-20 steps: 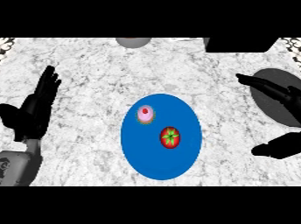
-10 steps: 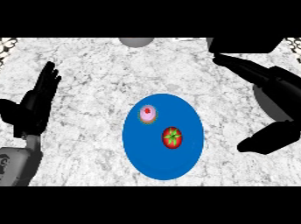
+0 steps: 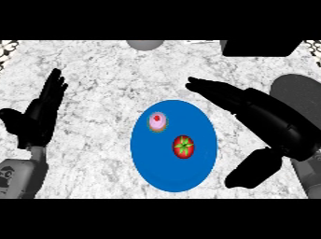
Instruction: Pick the tomato from the plate and place it in the pan
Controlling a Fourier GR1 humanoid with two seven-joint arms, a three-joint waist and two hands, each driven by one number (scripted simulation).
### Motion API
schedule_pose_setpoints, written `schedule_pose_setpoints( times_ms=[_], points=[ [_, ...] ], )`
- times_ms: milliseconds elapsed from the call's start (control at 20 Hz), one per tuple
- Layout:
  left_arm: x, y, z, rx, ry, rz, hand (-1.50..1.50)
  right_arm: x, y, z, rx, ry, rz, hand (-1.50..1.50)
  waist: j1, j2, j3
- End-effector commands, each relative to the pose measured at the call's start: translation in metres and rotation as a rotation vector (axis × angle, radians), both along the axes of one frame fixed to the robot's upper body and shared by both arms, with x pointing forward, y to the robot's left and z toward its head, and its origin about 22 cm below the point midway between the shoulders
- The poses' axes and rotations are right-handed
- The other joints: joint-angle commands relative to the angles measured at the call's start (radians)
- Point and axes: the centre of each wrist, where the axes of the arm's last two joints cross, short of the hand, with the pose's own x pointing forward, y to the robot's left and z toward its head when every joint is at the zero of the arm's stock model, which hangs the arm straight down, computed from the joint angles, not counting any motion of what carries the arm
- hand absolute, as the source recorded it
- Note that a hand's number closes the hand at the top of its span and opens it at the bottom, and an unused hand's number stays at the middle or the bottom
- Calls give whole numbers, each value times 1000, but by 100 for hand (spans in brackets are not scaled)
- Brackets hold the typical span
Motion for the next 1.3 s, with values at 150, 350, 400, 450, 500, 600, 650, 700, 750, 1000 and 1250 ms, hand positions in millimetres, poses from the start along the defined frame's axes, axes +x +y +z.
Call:
schedule_pose_setpoints(
  times_ms=[150, 350, 400, 450, 500, 600, 650, 700, 750, 1000, 1250],
  points=[
    [-3, 6, 6, 1, -6, -15, 0, 0, 9, -10, -93, 51, -48, -150, 0, 0, 0],
    [-1, -4, -4, -3, -1, -1, 0, -6, 41, -32, -112, 57, -100, -150, 0, 1, 0],
    [-9, -8, -6, -6, 2, 4, 0, -10, 16, -21, -132, 57, -113, -150, -3, 0, 0],
    [8, 5, 23, 8, -8, 7, 0, 1, 26, -54, -118, 54, -116, -150, 0, 1, 1],
    [9, 3, 1, -3, 7, 9, 0, 13, 27, -27, -145, 51, -144, -150, -1, 2, 0],
    [-6, -4, 7, 8, -7, 13, 0, 6, 29, -51, -168, 79, -163, -150, 1, 1, 0],
    [-6, -12, 3, 8, -3, -2, 0, 24, 21, -46, -192, 93, -147, -150, 3, 1, 0],
    [-9, -8, 14, 4, -15, 3, 0, 15, 27, -48, -208, 95, -152, -150, 2, 0, 0],
    [2, -5, 14, -1, -2, 6, 0, 8, 22, -58, -218, 105, -134, -150, -2, 1, 0],
    [8, -2, 10, -4, -7, 6, 0, 28, 31, -79, -227, 141, -67, -150, 0, 2, 1],
    [-7, 11, -2, 4, -20, 10, 0, 25, 48, -95, -279, 156, -26, -150, 3, 1, 0]
  ],
)
